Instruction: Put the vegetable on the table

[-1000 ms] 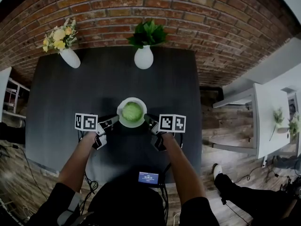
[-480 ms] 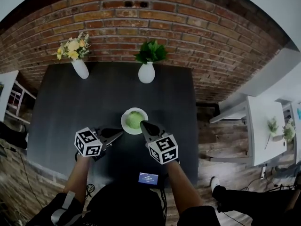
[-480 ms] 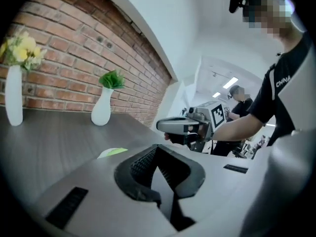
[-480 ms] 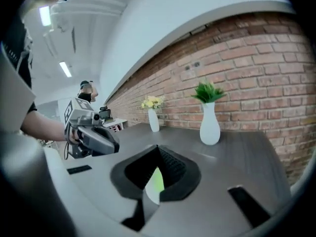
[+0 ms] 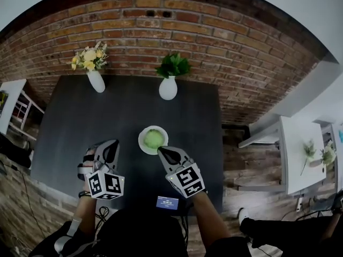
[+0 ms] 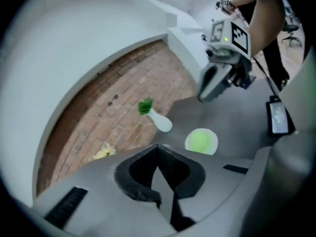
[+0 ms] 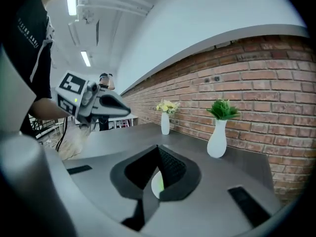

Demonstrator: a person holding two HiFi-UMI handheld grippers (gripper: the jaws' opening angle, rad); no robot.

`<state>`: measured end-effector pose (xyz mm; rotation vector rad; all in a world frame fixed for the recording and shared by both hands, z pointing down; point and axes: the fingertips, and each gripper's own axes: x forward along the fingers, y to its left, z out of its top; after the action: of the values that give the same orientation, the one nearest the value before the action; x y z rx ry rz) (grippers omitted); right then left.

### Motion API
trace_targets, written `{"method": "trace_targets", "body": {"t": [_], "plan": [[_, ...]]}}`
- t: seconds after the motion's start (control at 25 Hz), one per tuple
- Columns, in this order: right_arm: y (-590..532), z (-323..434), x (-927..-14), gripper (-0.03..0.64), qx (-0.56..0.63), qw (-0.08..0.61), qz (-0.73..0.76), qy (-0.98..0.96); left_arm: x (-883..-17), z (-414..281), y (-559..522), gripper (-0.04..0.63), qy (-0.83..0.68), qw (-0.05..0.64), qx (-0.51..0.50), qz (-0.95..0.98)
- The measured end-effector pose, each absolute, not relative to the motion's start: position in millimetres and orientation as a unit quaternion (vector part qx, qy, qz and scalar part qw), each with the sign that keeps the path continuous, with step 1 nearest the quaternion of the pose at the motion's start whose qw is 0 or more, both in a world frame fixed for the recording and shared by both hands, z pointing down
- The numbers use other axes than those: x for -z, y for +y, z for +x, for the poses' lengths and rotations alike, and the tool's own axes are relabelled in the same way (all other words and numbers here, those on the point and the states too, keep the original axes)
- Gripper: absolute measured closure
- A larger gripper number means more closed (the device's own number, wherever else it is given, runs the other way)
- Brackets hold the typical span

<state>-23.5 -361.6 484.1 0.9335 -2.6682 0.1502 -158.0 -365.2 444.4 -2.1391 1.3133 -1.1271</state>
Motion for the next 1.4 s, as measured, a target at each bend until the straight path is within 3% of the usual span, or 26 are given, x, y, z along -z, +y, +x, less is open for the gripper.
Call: {"method": "trace_targets", "body": {"t": [0.12,0.2,0.36,0.72,1.4], "plan": [[-361.1,-19.5,-482.1,0.611,-0.06,0.158,0.314,-0.934,-398.3,-166.0,-380.5,0.592,0.533,0.11,0.271,-0.794],[-359.8,-21.5,-480.2,0.611,-0.055,0.162,0.311,-0.935,-397.7,-148.8,-384.3,0.592,0.504,0.076,0.235,-0.828],[-349.3,-28.3,-480.2,0.611,-0.009,0.201,0.298,-0.933,-415.6,-106.7,-364.3,0.592,0.413,0.118,0.265,-0.863],[-313.8,-17.0,-478.6,0.611,0.051,0.293,0.36,-0.884,-488.1,-94.6,-289.1,0.592,0.23,0.112,0.373,-0.892],[-139.5,-86.0,-474.5,0.611,0.04,0.31,0.382,-0.87,-469.5,-141.4,-119.6,0.592,0.208,0.036,0.257,-0.943]]}}
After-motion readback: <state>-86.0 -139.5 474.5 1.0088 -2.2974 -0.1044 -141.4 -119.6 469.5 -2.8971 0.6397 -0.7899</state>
